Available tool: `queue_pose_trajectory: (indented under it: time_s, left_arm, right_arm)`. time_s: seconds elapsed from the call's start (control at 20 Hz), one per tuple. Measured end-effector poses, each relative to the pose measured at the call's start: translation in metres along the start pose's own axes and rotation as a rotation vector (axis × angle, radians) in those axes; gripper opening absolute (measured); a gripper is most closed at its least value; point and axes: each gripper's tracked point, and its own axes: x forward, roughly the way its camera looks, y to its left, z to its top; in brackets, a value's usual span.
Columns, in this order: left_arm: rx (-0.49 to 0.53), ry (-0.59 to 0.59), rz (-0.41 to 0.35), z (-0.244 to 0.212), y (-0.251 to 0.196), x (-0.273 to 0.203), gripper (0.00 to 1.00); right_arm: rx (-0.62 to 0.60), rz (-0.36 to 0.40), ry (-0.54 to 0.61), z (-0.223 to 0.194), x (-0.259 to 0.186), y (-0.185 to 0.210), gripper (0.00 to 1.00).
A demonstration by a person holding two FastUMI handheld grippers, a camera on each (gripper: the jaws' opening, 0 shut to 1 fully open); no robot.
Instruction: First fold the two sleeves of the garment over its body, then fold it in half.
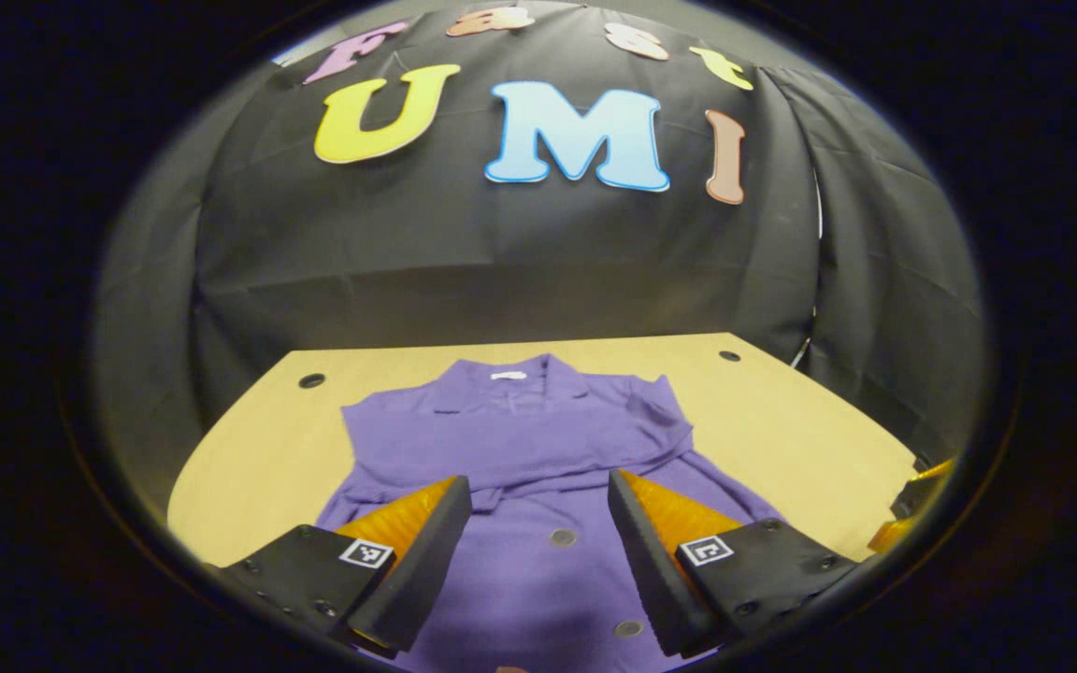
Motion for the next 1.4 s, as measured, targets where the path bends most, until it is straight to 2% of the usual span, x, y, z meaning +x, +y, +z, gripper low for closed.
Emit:
queue_pose_trajectory:
  time_s: [0.4,0.5,0.55,0.65,1.1,1.4]
  left_arm:
    - [0.021,0.027,0.05,-0.054,0.099,-0.116,0.94]
    - [0.029,0.047,0.063,-0.071,0.115,-0.134,0.97]
    - [0.031,0.058,0.073,-0.079,0.123,-0.141,0.94]
    - [0.028,0.088,0.086,-0.097,0.135,-0.155,0.94]
    - [0.027,0.194,0.067,-0.167,0.154,-0.186,0.95]
    - [-0.014,0.27,0.092,-0.204,0.16,-0.196,0.94]
  right_arm:
    - [0.051,-0.082,-0.039,-0.015,-0.032,0.018,0.96]
    - [0.067,-0.096,-0.044,-0.018,-0.033,0.015,0.96]
    - [0.076,-0.106,-0.035,-0.023,-0.032,0.012,0.96]
    - [0.099,-0.11,-0.006,-0.035,-0.028,0.007,0.96]
    - [0.11,-0.116,0.126,-0.078,0.0,-0.03,0.96]
    - [0.141,-0.076,0.183,-0.097,0.017,-0.037,0.96]
